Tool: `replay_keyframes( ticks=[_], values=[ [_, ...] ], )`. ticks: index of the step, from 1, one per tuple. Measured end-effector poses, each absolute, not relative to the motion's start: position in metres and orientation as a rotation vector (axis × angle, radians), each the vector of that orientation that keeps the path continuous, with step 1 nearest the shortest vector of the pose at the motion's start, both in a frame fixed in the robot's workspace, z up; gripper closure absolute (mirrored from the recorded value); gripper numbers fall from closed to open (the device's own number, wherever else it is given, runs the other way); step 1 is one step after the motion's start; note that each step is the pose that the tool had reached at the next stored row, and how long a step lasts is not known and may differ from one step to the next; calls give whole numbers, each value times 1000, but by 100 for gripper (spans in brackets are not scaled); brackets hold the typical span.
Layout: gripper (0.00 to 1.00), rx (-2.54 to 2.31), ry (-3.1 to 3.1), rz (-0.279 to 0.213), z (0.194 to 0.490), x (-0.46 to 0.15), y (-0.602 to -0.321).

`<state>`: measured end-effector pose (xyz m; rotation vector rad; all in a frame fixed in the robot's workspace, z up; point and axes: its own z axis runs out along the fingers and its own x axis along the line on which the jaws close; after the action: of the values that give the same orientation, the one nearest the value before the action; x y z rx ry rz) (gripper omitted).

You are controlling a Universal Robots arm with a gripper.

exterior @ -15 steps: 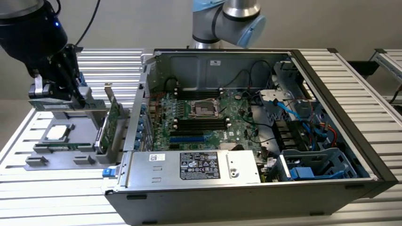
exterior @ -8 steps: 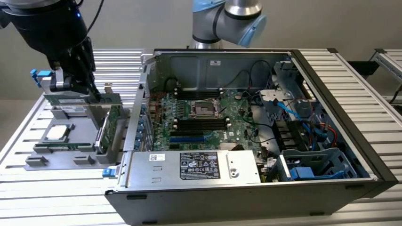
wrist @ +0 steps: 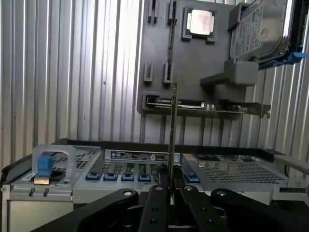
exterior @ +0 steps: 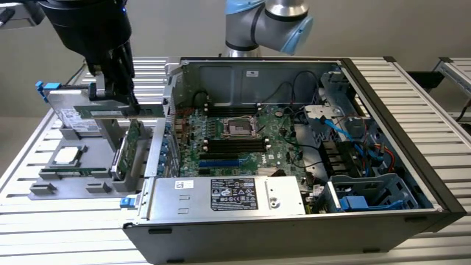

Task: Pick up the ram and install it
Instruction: 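Pick up the ram and move it above insertion slot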

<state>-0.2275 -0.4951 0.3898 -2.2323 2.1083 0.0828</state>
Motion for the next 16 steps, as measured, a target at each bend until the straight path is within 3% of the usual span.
replay_keyframes(
  ticks=[16],
  values=[
    [87,-2228,2091,104,403,-155,-495]
  ],
)
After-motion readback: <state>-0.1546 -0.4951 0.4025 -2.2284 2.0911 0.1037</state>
